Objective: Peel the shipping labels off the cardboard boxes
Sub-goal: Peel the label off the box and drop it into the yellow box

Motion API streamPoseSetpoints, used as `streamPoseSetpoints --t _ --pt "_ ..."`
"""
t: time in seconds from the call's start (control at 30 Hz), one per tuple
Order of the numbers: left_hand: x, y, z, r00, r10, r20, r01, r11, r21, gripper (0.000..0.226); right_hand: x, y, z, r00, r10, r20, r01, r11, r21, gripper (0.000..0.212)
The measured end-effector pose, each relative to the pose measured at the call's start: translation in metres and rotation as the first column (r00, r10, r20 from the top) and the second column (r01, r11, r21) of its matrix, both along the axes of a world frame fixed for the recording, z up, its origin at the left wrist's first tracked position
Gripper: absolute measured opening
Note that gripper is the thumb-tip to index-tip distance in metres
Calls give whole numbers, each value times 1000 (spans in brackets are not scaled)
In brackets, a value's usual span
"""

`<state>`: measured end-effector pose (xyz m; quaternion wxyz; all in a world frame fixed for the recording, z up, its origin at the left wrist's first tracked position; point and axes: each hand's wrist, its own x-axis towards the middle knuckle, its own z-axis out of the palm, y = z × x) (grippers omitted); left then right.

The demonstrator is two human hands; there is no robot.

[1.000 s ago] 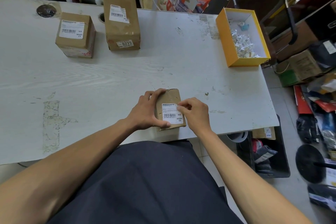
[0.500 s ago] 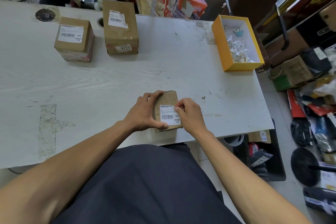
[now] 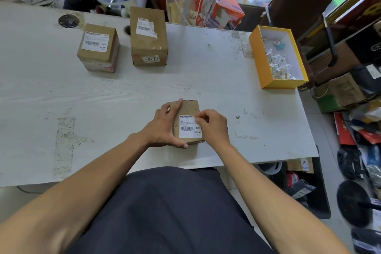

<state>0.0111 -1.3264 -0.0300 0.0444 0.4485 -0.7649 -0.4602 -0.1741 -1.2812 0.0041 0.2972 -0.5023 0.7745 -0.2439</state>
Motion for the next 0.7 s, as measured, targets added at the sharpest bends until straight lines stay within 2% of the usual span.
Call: streamPoseSetpoints --t 0.13,0.2,0.7 --pt "-1 0 -4 999 19 -40 -19 1000 -24 142 -1 1 0 982 140 -130 -148 988 -53 6" --pt "0 -1 -4 998 21 -56 -22 1000 -14 141 0 3 -2 975 159 -158 -174 981 -83 7" --pt "-1 -1 -6 996 36 -79 -38 999 -19 138 2 2 2 995 77 -70 -80 996 -46 15"
